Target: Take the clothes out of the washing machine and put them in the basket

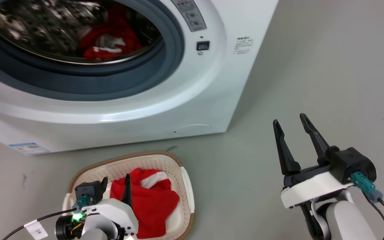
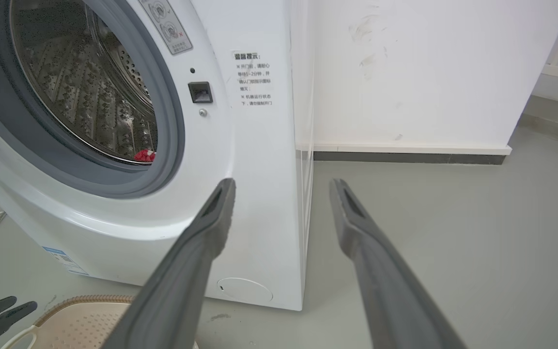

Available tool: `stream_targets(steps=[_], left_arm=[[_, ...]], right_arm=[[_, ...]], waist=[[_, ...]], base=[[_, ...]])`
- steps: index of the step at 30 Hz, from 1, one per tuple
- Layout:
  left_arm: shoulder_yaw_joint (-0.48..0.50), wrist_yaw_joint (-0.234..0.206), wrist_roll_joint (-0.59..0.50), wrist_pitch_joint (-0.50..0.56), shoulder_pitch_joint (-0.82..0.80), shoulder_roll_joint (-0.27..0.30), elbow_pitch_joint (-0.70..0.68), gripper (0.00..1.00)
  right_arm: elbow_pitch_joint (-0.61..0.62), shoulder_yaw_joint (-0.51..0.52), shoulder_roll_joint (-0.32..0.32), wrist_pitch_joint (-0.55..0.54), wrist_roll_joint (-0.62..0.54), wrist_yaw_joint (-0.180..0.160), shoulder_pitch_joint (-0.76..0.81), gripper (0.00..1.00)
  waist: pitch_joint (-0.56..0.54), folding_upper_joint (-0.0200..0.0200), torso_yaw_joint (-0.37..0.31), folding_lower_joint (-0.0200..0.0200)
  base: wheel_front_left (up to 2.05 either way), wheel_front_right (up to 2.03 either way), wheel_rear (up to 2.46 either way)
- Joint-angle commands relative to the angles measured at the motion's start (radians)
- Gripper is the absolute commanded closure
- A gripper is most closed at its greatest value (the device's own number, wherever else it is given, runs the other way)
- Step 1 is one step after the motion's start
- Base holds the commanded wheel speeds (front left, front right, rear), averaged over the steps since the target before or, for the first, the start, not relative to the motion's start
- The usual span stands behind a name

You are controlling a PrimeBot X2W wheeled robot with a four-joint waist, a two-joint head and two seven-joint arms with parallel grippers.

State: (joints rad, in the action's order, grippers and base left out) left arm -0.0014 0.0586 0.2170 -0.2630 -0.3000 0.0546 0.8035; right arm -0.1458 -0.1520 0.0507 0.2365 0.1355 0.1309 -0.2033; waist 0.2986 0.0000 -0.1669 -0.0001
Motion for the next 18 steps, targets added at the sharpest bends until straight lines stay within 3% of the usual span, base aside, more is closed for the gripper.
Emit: stream_targets(steps=[1,18], left_arm=[[-0.005,-0.005,-0.014,-0.002,0.021,-0.002,-0.045,0.0],[-0.012,-0.079,-0.087,-0.003,0.094,-0.004,-0.495,0.0]], right_arm=[[0.014,0.004,-0.001,-0.015,-0.015,0.0,0.023,0.0],[0.101,0.047,-0.001,-0.062,-0.023,0.0,0.089,0.0]], waist=[[-0.046,0.0,0.038,0.0001],[-0.103,0.0,0.06,0.0001]], base=[[0.0,0.0,0.0],[0.0,0.0,0.0]])
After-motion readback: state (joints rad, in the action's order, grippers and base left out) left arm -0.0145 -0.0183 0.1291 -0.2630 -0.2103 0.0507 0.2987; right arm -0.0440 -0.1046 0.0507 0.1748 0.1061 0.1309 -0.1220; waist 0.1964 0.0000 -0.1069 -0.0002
